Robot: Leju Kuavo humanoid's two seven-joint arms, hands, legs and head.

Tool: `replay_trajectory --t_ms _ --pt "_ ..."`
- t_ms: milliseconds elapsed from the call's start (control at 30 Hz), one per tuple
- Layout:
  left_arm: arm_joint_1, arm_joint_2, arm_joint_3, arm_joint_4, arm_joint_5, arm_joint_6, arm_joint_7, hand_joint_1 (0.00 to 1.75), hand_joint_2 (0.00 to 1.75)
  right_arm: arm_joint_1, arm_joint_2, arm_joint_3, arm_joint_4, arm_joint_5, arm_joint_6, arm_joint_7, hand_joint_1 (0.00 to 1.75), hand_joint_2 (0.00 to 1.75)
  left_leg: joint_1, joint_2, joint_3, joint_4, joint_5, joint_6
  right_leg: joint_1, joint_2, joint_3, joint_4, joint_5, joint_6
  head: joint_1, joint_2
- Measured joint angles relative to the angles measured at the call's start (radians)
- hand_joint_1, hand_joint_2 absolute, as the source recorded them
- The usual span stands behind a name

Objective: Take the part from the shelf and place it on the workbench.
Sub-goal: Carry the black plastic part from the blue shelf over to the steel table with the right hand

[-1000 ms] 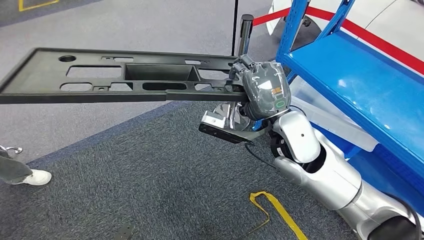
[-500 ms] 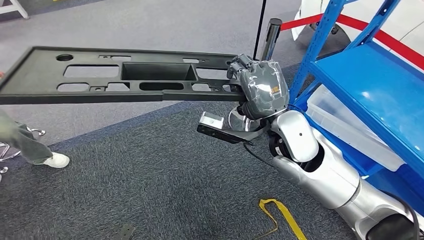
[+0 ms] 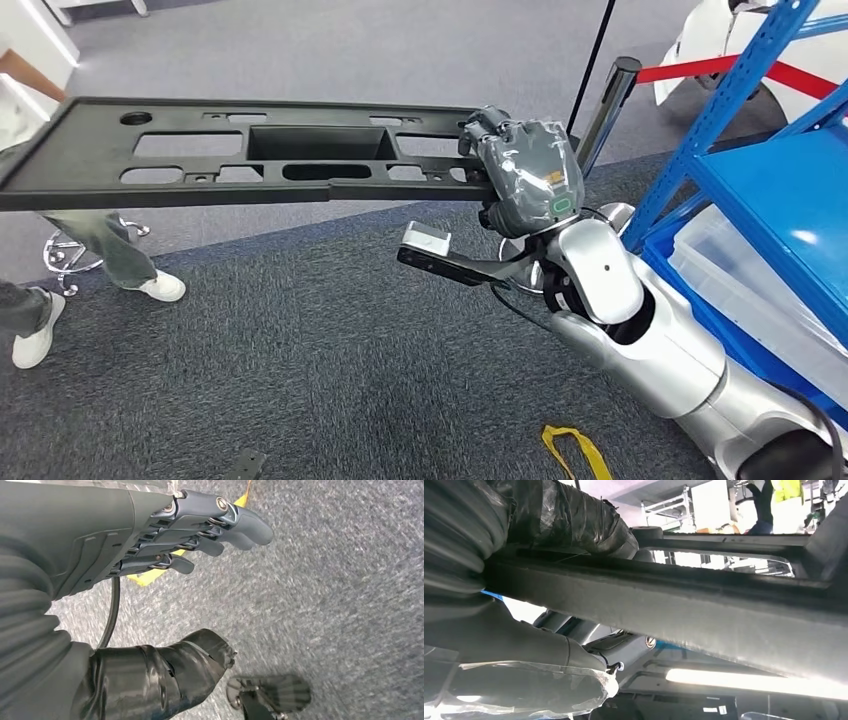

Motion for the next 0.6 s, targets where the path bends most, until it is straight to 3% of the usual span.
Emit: replay_trajectory --t_ms 33,100,167,233,267,300,333,400,467,567,600 --pt "0.003 0.000 0.000 0.000 0.000 0.001 -0.004 0.00 1.75 -0.005 0.000 0.000 -0.002 0.000 0.004 0.002 1.75 1.75 0.002 -0.006 -0.002 -0.002 0.001 -0.006 0.000 -0.011 0.002 -0.003 0.002 -0.006 0.001 0.000" --pt "0.007 -0.002 -0.002 0.000 0.000 0.002 -0.011 0.00 1.75 -0.015 -0.001 0.000 -0.005 -0.001 0.010 0.006 1.75 1.75 0.000 0.027 -0.015 0.022 -0.014 -0.017 -0.003 -0.033 0.011 -0.014 0.006 -0.017 -0.005 0.000" --pt "0.004 -0.003 -0.003 0.000 0.001 0.005 -0.018 0.00 1.75 -0.022 -0.002 -0.001 -0.011 -0.004 0.018 0.008 1.75 1.75 0.002 0.086 -0.063 0.122 -0.064 -0.027 0.000 -0.055 0.018 -0.021 0.006 -0.024 -0.012 0.000" --pt "0.001 -0.003 -0.003 0.000 0.002 0.008 -0.022 0.00 1.75 -0.026 -0.003 -0.001 -0.017 -0.007 0.025 0.009 1.75 1.75 0.007 0.109 -0.128 0.245 -0.111 -0.034 0.004 -0.079 0.019 -0.021 0.004 -0.027 -0.014 0.000" --pt "0.002 -0.004 -0.004 0.000 0.003 0.008 -0.023 0.00 1.75 -0.027 -0.003 -0.001 -0.020 -0.008 0.028 0.009 1.75 1.75 0.009 0.111 -0.143 0.272 -0.114 -0.035 0.005 -0.090 0.019 -0.021 0.002 -0.027 -0.015 0.000" --pt "0.003 -0.004 -0.004 0.000 0.003 0.008 -0.024 0.00 1.75 -0.028 -0.003 -0.001 -0.023 -0.008 0.032 0.010 1.75 1.75 0.010 0.113 -0.140 0.262 -0.099 -0.034 0.006 -0.101 0.021 -0.021 0.000 -0.027 -0.014 0.000" --pt "0.003 -0.004 -0.004 0.000 0.003 0.008 -0.025 0.00 1.75 -0.030 -0.003 -0.001 -0.025 -0.009 0.035 0.010 1.75 1.75 0.010 0.117 -0.115 0.214 -0.069 -0.032 0.007 -0.112 0.023 -0.021 -0.002 -0.026 -0.014 0.000" --pt "0.003 -0.005 -0.005 0.000 0.003 0.008 -0.028 0.00 1.75 -0.038 -0.003 -0.001 -0.031 -0.014 0.048 0.006 1.75 1.75 0.003 0.152 -0.039 0.072 -0.012 -0.024 0.011 -0.132 0.029 -0.022 -0.008 -0.021 -0.014 0.000" --pt "0.000 -0.005 -0.005 0.000 0.004 0.008 -0.034 0.00 1.75 -0.051 -0.005 -0.001 -0.038 -0.025 0.069 -0.003 1.75 1.75 -0.009 0.182 0.002 -0.007 0.005 -0.013 0.013 -0.146 0.034 -0.024 -0.012 -0.013 -0.013 0.000" --pt "0.002 -0.004 -0.005 0.000 0.005 0.008 -0.037 0.00 1.75 -0.064 -0.010 -0.001 -0.049 -0.030 0.093 -0.011 1.75 1.75 -0.015 0.161 0.008 -0.021 0.004 0.004 0.011 -0.164 0.040 -0.027 -0.020 0.004 -0.013 0.000" --pt "0.004 -0.003 -0.006 0.000 0.005 0.008 -0.037 0.00 1.75 -0.066 -0.013 -0.001 -0.053 -0.028 0.097 -0.012 1.75 1.75 -0.013 0.151 0.014 -0.027 0.005 0.010 0.008 -0.155 0.041 -0.019 -0.028 0.009 -0.012 0.000"
